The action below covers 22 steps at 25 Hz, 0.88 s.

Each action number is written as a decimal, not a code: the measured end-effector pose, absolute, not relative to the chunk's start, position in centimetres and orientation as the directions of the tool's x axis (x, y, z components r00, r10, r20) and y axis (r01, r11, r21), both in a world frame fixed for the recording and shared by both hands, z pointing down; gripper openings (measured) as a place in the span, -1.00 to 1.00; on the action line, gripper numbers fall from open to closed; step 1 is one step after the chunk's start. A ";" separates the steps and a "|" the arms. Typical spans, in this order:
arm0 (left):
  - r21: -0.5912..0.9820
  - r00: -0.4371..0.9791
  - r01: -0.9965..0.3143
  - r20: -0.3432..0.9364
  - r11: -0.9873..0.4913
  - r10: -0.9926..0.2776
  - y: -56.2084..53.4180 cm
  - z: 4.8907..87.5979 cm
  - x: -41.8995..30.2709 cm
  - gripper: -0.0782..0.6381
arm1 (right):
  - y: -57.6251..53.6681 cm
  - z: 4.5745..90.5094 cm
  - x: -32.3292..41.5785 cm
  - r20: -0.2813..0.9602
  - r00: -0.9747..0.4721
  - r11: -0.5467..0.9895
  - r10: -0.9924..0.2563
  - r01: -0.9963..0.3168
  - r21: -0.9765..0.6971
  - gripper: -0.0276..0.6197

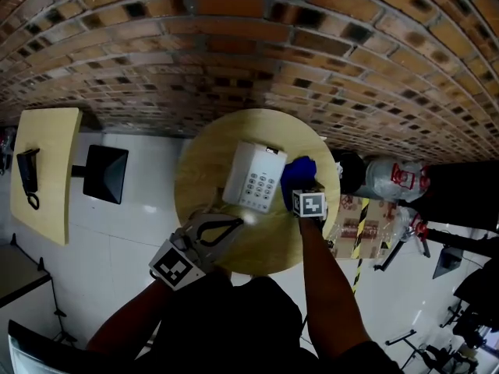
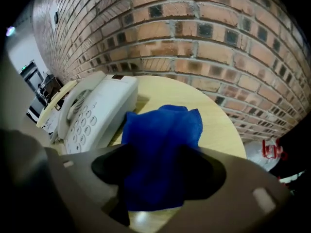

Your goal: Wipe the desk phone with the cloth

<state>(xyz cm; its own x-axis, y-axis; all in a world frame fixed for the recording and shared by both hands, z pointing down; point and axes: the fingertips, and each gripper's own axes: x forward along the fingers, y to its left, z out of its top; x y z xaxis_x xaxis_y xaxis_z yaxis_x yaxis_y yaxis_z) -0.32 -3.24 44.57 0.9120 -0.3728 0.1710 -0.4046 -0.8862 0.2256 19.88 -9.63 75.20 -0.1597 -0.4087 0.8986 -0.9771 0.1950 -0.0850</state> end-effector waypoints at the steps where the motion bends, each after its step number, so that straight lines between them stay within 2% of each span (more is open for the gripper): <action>1: 0.228 0.911 -0.407 0.173 -0.885 -0.375 -3.3 44.7 -0.6 -0.77 | -9.7 75.2 19.9 0.900 -0.157 0.196 -0.407 -0.977 -0.082 0.04; 7: 0.248 0.909 -0.408 0.196 -0.878 -0.367 -2.9 45.4 -1.2 -0.77 | -9.5 75.4 19.7 0.907 -0.147 0.197 -0.394 -0.978 -0.073 -0.03; 8: 0.254 0.909 -0.408 0.197 -0.877 -0.366 -2.8 45.5 -1.2 -0.77 | -9.5 75.3 19.6 0.908 -0.148 0.207 -0.391 -0.976 -0.070 -0.11; 11: 0.238 0.913 -0.400 0.192 -0.885 -0.361 -2.5 45.5 -1.2 -0.77 | -9.2 75.1 18.8 0.911 -0.142 0.232 -0.388 -0.971 -0.053 -0.50; 13: 0.236 0.913 -0.399 0.190 -0.886 -0.360 -2.2 45.4 -1.3 -0.77 | -8.8 74.9 18.2 0.906 -0.137 0.234 -0.402 -0.971 -0.043 -0.63; 22: 0.240 0.922 -0.381 0.169 -0.893 -0.348 -1.4 44.3 -0.9 -0.77 | -6.3 70.3 18.7 0.829 -0.210 0.188 -0.518 -0.974 -0.130 -0.65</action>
